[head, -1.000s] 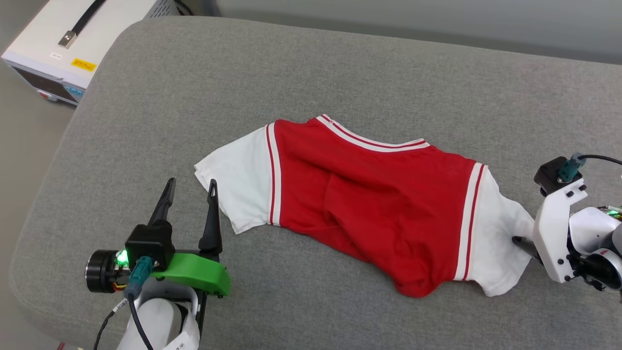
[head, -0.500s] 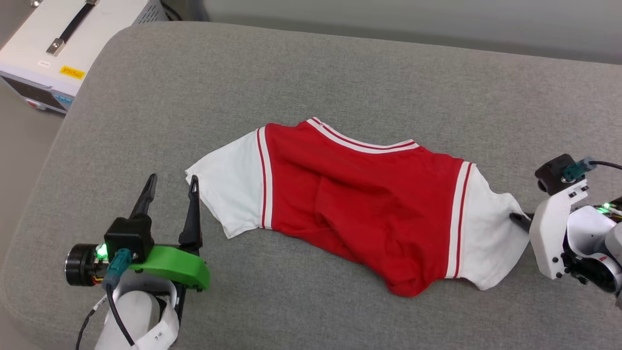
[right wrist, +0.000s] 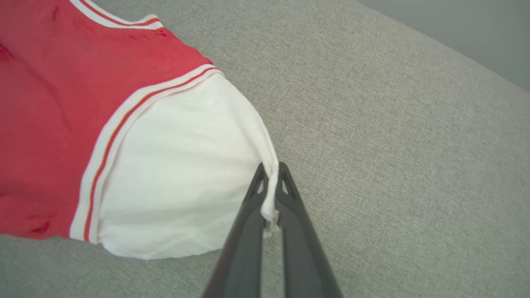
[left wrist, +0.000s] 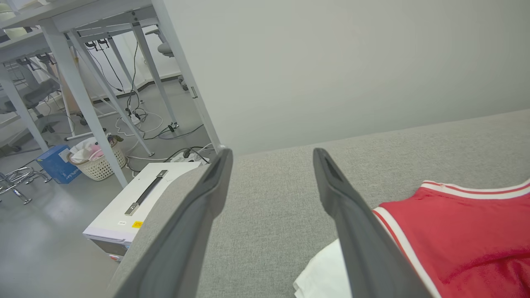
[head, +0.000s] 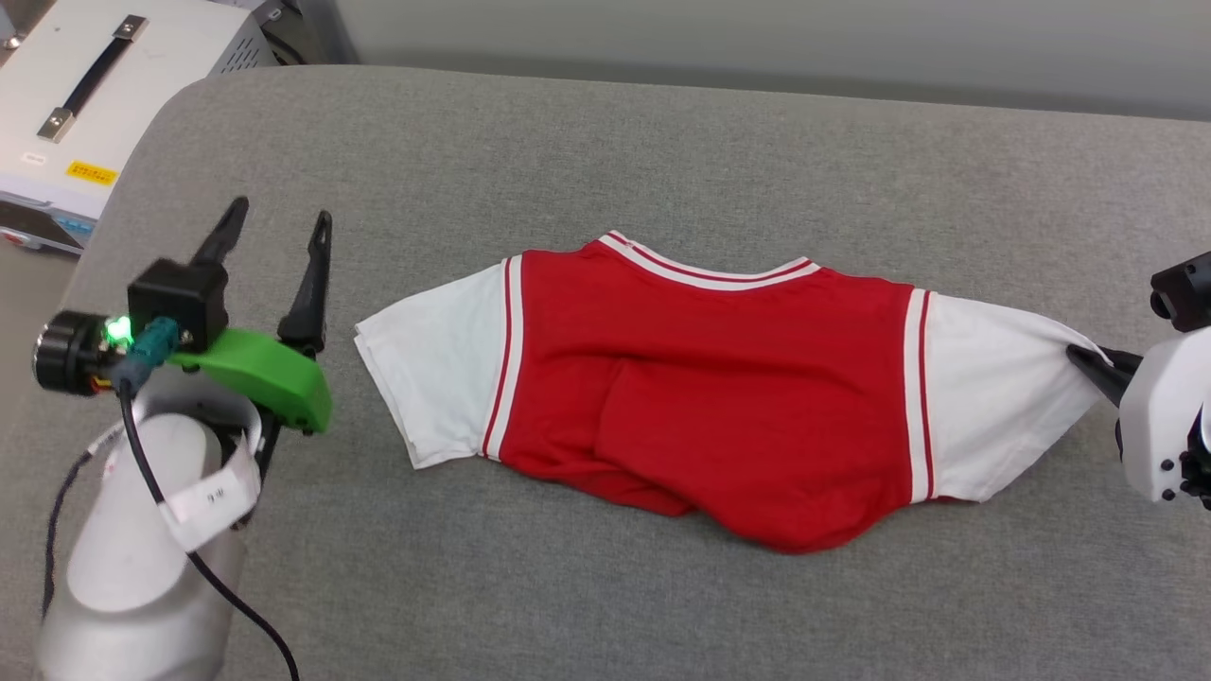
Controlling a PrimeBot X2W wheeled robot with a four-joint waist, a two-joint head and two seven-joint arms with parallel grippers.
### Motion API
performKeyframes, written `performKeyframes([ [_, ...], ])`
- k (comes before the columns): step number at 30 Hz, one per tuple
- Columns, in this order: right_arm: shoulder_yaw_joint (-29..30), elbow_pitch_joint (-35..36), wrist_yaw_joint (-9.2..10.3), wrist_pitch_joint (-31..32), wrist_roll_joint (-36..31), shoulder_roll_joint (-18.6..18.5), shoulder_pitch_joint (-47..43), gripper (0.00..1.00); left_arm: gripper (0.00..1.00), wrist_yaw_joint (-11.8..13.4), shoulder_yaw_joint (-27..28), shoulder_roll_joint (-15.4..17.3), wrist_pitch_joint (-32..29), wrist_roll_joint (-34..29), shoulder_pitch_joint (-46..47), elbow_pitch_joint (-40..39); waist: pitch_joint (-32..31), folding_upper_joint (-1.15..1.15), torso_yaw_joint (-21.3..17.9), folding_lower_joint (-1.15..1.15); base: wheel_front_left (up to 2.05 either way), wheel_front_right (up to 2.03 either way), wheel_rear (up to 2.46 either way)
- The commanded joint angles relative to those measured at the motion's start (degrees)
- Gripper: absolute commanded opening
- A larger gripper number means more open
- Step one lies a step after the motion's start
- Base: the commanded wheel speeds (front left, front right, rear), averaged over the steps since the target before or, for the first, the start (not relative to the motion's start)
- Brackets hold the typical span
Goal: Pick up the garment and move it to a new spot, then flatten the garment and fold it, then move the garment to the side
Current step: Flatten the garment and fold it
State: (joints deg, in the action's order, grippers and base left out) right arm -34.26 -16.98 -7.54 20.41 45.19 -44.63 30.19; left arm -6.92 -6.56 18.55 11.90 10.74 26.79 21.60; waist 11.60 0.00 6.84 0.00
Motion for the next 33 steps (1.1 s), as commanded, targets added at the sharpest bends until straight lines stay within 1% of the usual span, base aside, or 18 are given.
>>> performKeyframes([
  [1,0.76,0.68,0.05,0.06,-0.25,-0.35,-1.18,0.00,1.00,-0.36,-1.09,1.57,-1.43,1.20,3.15,0.66,0.62,0.00,-0.54,0.00,0.00,0.00,0.00],
  [3,1.77,1.44,0.05,0.38,-0.69,-0.32,-1.77,0.00,1.00,-0.50,-3.99,3.52,-5.06,3.31,6.42,1.76,1.04,0.00,-0.92,0.00,0.00,0.00,0.00],
  [5,2.73,2.19,0.05,0.74,-1.13,-0.10,-2.23,0.00,1.00,-0.53,-8.34,5.88,-8.66,6.99,9.61,1.83,1.55,0.00,-1.31,0.00,0.00,0.00,0.00],
  [10,4.79,3.74,0.05,1.65,-2.38,0.55,-2.97,0.00,1.00,-0.55,-18.56,12.42,-20.86,17.72,16.87,2.43,3.13,0.00,-2.12,0.00,0.00,0.00,0.00],
  [12,5.34,4.34,0.05,2.02,-2.78,0.84,-3.09,0.00,1.00,-0.56,-21.77,14.31,-26.00,21.67,19.18,3.10,3.77,0.00,-2.47,0.00,0.00,0.00,0.00],
  [16,6.30,5.68,0.05,2.93,-3.72,1.31,-3.13,0.00,1.00,-0.56,-27.60,17.05,-36.97,29.51,22.71,4.67,5.12,0.00,-3.20,0.00,0.00,0.00,0.00],
  [20,6.78,6.84,0.05,3.71,-4.37,1.71,-2.79,0.00,1.00,-0.56,-31.48,18.65,-44.98,36.44,25.13,6.55,6.54,0.00,-4.03,0.00,0.00,0.00,0.00],
  [24,6.87,7.88,0.05,4.48,-4.87,2.23,-2.14,0.00,1.00,-0.56,-34.48,19.54,-50.46,41.65,26.54,8.15,8.03,0.00,-4.91,0.00,0.00,0.00,0.00],
  [28,6.68,8.59,0.05,5.07,-5.26,2.62,-1.39,0.00,1.00,-0.57,-37.61,20.09,-53.74,44.26,27.03,10.15,9.45,0.00,-5.61,0.00,0.00,0.00,0.00],
  [33,6.31,9.02,0.05,5.21,-5.43,2.94,-0.50,0.00,1.00,-0.57,-40.68,20.05,-54.31,46.00,26.73,13.39,10.92,0.00,-6.32,0.00,0.00,0.00,0.00],
])
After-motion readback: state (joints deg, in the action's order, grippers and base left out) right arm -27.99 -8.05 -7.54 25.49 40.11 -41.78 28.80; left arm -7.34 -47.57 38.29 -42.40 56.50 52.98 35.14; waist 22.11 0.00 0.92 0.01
